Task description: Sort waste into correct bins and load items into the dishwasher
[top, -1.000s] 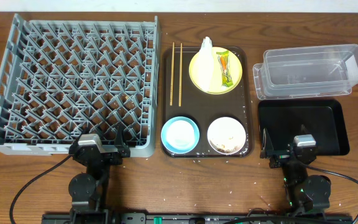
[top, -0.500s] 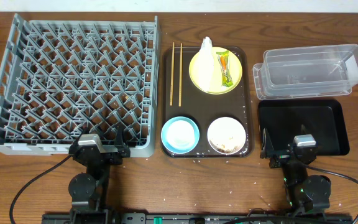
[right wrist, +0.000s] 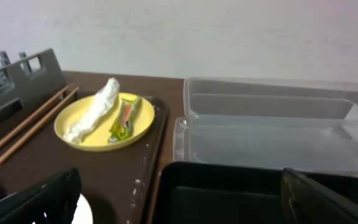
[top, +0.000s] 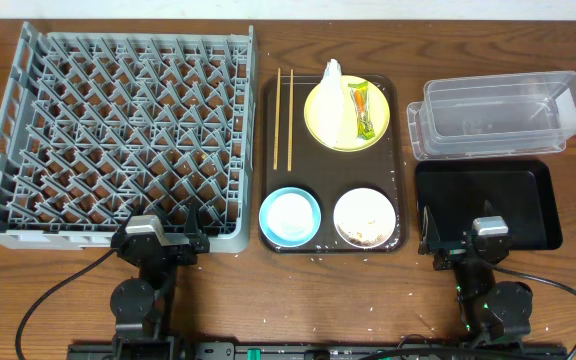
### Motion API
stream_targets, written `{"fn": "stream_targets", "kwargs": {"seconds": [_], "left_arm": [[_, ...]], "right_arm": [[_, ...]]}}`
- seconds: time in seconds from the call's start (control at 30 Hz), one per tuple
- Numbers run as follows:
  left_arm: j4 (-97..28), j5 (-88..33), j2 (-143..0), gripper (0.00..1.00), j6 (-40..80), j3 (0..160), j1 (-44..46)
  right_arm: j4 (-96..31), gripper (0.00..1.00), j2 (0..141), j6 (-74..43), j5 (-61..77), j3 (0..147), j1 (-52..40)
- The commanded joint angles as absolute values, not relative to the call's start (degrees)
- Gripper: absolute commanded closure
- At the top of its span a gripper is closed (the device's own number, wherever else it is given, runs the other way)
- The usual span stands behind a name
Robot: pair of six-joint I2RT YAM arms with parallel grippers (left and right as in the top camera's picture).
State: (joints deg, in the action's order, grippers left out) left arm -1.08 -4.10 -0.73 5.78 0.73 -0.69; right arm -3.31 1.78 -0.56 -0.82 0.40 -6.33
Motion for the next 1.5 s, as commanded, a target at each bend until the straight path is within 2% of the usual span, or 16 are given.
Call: {"fn": "stream_targets", "kwargs": {"seconds": [0.0, 0.17, 0.27, 0.4, 0.57, 0.67, 0.87, 1.0, 1.1, 1.17, 1.33, 1.37, 1.4, 1.47], "left_arm": [[-2.2, -4.89, -0.23, 0.02, 5.69, 0.23, -0.95], [-2.59, -9.78, -0.25, 0.02, 6.55, 0.23, -0.93], [4.21, -20.51, -0.25, 0.02, 6.55, 1.28, -0.93], [0.97, -18.02, -3.07, 0.02, 6.74, 12.47, -0.95], [-14.7, -16.93, -17.52, 0.02, 6.74, 33.47, -0.95], [-27.81, -18.83, -31.03, 0.02, 6.76, 49.87, -0.93], [-36.07, -22.09, -45.76, 0.02, 6.76, 63.48, -0.93], [-39.51, -22.06, -50.85, 0.02, 6.76, 63.61, -0.93], [-41.78, -22.06, -53.41, 0.02, 6.76, 63.61, -0.93], [-42.57, -22.06, -54.83, 0.02, 6.76, 63.61, -0.93], [-43.07, -22.06, -57.84, 0.02, 6.74, 63.61, -0.93], [-43.07, -22.04, -58.54, 0.02, 6.74, 63.61, -0.93], [-43.07, -22.04, -59.29, 0.02, 6.74, 63.61, -0.93], [-43.07, -22.15, -60.45, 0.02, 6.87, 63.61, -0.93]], "right_arm": [[-1.08, 0.01, 1.89, 0.49, -1.67, 0.32, -5.96], [4.6, 0.01, 1.89, -5.93, 7.4, 0.32, -5.96], [5.78, 0.01, 1.89, -10.98, 8.01, 1.72, -5.96], [0.73, 0.01, 5.54, -8.54, 7.53, 11.88, -5.91], [-9.85, 0.01, 24.03, -6.57, 9.32, 32.8, -5.91], [-19.57, 0.01, 42.68, -6.59, 18.31, 50.87, -6.04], [-38.92, 0.01, 71.07, -2.46, 19.99, 75.66, -7.01], [-42.3, 0.01, 84.64, -4.23, 23.59, 83.22, -7.35], [-36.84, 0.01, 90.35, -6.59, 31.03, 83.24, -7.84], [-33.93, 0.01, 94.26, -9.65, 28.91, 83.24, -10.24], [-29.1, 0.17, 102.67, -11.81, 10.33, 83.24, -18.9], [-27.42, 0.23, 104.77, -11.94, 6.22, 83.24, -20.71], [-25.17, 0.34, 107.5, -13.26, 0.32, 83.24, -22.72], [-20.6, 0.41, 112.68, -14.94, -8.27, 83.24, -25.08]]}}
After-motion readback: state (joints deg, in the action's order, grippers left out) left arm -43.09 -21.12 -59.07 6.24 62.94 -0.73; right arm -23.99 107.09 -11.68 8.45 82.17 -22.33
